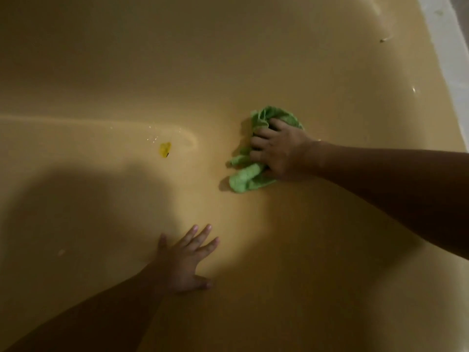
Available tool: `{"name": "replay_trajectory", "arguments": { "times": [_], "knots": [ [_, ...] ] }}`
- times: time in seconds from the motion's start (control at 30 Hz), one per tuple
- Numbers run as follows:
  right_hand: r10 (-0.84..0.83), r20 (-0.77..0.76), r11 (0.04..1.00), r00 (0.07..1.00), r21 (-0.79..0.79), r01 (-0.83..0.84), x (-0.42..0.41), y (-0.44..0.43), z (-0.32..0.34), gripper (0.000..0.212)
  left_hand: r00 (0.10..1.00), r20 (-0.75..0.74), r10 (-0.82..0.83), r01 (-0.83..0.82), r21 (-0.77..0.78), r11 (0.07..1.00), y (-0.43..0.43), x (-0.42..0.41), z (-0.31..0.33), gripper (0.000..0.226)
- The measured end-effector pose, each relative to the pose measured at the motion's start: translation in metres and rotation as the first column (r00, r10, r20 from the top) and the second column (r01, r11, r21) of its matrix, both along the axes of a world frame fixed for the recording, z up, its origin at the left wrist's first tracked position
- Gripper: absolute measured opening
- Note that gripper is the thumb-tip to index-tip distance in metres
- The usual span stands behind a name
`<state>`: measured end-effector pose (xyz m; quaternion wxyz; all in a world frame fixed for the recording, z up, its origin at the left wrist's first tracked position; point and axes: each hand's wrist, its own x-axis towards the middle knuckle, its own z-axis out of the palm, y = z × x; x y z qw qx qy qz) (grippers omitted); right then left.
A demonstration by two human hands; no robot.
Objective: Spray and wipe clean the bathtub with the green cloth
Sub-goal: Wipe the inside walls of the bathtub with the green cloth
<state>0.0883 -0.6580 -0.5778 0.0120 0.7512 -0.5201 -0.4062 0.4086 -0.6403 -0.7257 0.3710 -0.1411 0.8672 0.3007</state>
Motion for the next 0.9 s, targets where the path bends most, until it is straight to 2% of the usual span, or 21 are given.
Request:
{"name": "replay_trajectory", "arguments": {
  "times": [0.1, 0.23, 0.33, 0.4, 0.47, 0.57, 0.6, 0.7, 0.73, 0.83, 0.9],
  "knots": [
    [0.016, 0.056, 0.998, 0.998, -0.067, -0.012, -0.006, 0.006, 0.010, 0.057, 0.999, 0.050, -0.012, 0.012, 0.001, 1.000, -0.006, 0.012, 0.002, 0.099],
    [-0.067, -0.012, 0.986, 0.998, -0.154, 0.065, -0.026, -0.027, 0.020, 0.055, 0.994, 0.104, -0.014, 0.013, 0.014, 1.000, -0.011, 0.018, 0.006, 0.096],
    [-0.069, -0.085, 0.991, 0.994, -0.121, 0.058, -0.029, -0.036, 0.019, 0.051, 0.990, 0.142, 0.004, -0.010, 0.042, 0.999, -0.012, 0.018, 0.008, 0.099],
    [-0.051, -0.068, 0.996, 0.996, -0.083, 0.046, -0.024, -0.023, 0.020, 0.055, 0.983, 0.182, 0.035, -0.050, 0.080, 0.996, -0.010, 0.020, 0.007, 0.104],
    [-0.041, -0.024, 0.999, 0.999, -0.027, 0.041, -0.010, 0.003, 0.027, 0.062, 0.976, 0.212, 0.058, -0.087, 0.127, 0.988, -0.007, 0.024, 0.006, 0.114],
    [-0.031, 0.080, 0.996, 0.996, 0.082, 0.024, 0.014, 0.055, 0.046, 0.053, 0.967, 0.244, 0.070, -0.133, 0.251, 0.959, -0.008, 0.033, 0.014, 0.148],
    [-0.022, 0.109, 0.994, 0.994, 0.109, 0.010, 0.020, 0.071, 0.054, 0.052, 0.962, 0.268, 0.056, -0.134, 0.284, 0.949, -0.009, 0.036, 0.022, 0.147],
    [-0.034, 0.138, 0.988, 0.990, 0.155, 0.012, 0.027, 0.096, 0.072, 0.059, 0.940, 0.342, 0.006, -0.115, 0.301, 0.947, -0.012, 0.048, 0.041, 0.102],
    [-0.038, 0.141, 0.990, 0.989, 0.141, 0.018, 0.026, 0.099, 0.074, 0.059, 0.933, 0.361, 0.002, -0.117, 0.298, 0.947, -0.012, 0.053, 0.044, 0.094],
    [-0.053, 0.130, 0.998, 0.990, -0.036, 0.058, 0.011, 0.093, 0.082, 0.055, 0.905, 0.425, -0.033, -0.104, 0.297, 0.949, -0.022, 0.075, 0.047, 0.089],
    [-0.098, 0.038, 0.984, 0.995, -0.145, 0.102, 0.002, 0.080, 0.085, 0.059, 0.874, 0.479, -0.079, -0.062, 0.272, 0.960, -0.039, 0.098, 0.049, 0.099]
  ]
}}
